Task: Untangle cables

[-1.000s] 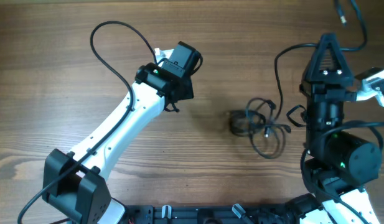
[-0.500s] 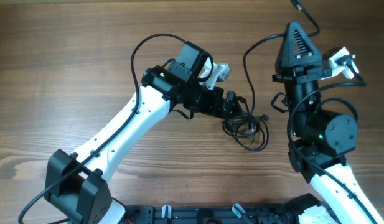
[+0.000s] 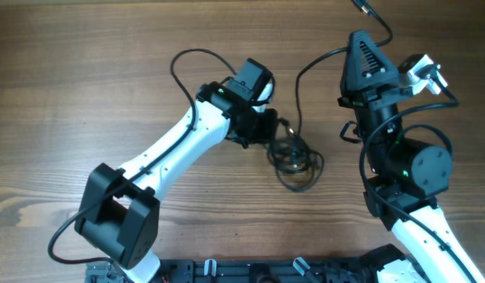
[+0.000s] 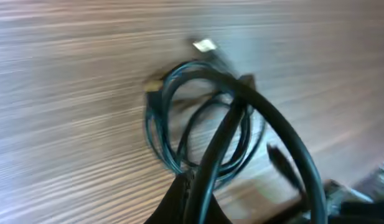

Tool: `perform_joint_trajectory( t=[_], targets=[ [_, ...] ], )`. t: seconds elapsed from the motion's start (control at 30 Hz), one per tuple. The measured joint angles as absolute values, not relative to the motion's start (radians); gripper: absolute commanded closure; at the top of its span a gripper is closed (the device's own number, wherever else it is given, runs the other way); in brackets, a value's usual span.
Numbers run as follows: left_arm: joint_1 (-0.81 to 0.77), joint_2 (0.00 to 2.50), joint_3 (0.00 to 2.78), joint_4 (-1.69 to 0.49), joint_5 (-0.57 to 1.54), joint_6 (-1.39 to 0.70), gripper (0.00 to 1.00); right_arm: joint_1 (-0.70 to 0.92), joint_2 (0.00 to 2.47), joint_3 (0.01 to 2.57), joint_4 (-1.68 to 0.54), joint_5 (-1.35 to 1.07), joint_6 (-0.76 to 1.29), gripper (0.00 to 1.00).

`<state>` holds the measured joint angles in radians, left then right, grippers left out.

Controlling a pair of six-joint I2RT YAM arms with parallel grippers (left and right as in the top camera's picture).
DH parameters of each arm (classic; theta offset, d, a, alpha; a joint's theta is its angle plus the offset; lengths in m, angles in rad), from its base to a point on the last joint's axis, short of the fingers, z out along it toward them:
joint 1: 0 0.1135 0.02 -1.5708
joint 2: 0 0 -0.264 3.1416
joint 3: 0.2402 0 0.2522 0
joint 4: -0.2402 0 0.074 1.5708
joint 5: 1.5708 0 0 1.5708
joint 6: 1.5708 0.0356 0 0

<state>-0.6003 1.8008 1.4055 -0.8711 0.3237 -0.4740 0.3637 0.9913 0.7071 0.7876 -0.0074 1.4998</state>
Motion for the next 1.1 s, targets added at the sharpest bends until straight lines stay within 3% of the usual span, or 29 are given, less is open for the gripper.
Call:
perform_joint_trajectory(
  t=[0.13, 0.17, 0.2, 0.23, 0.27, 0.33, 0.43, 0.53, 0.8, 1.0, 1.1],
  targets=[
    [-0.466, 1.801, 1.405, -0.996, 0.162, -0.491, 0.96, 0.364, 0.996, 0.713, 0.551, -0.012, 1.334, 0.96],
    [-0.436, 1.801, 1.405, -1.010, 0.142, -0.493, 0.91, 0.364, 0.995, 0.715, 0.490, -0.011, 1.288, 0.96],
    [-0.391, 1.801, 1.405, -1.031, 0.127, -0.496, 0.79, 0.364, 0.995, 0.715, 0.448, -0.011, 1.252, 0.95],
    [-0.368, 1.801, 1.405, -1.034, 0.120, -0.496, 0.44, 0.364, 0.995, 0.716, 0.387, -0.009, 1.219, 0.96],
    [-0.321, 1.801, 1.405, -1.041, 0.111, -0.503, 0.24, 0.364, 0.995, 0.715, 0.331, -0.004, 1.193, 0.96],
    [-0.294, 1.801, 1.405, -1.046, 0.109, -0.503, 0.19, 0.364, 0.997, 0.715, 0.283, 0.001, 1.164, 0.96],
    [-0.302, 1.801, 1.405, -1.048, 0.114, -0.506, 0.00, 0.364, 0.997, 0.715, 0.281, 0.000, 1.146, 0.95],
    [-0.320, 1.801, 1.405, -1.049, 0.117, -0.507, 0.00, 0.364, 0.999, 0.714, 0.421, -0.036, 1.119, 0.95],
    [-0.328, 1.801, 1.405, -1.048, 0.117, -0.507, 0.00, 0.364, 0.984, 1.000, 0.450, -0.065, 1.072, 0.96],
    [-0.328, 1.801, 1.405, -1.040, 0.152, -0.507, 0.00, 0.364, 1.050, 1.005, 0.406, -0.145, 1.296, 0.95],
    [-0.342, 1.801, 1.405, -1.034, 0.175, -0.507, 0.00, 0.363, 1.188, 1.001, 0.612, -0.327, 1.458, 0.96]
  ],
)
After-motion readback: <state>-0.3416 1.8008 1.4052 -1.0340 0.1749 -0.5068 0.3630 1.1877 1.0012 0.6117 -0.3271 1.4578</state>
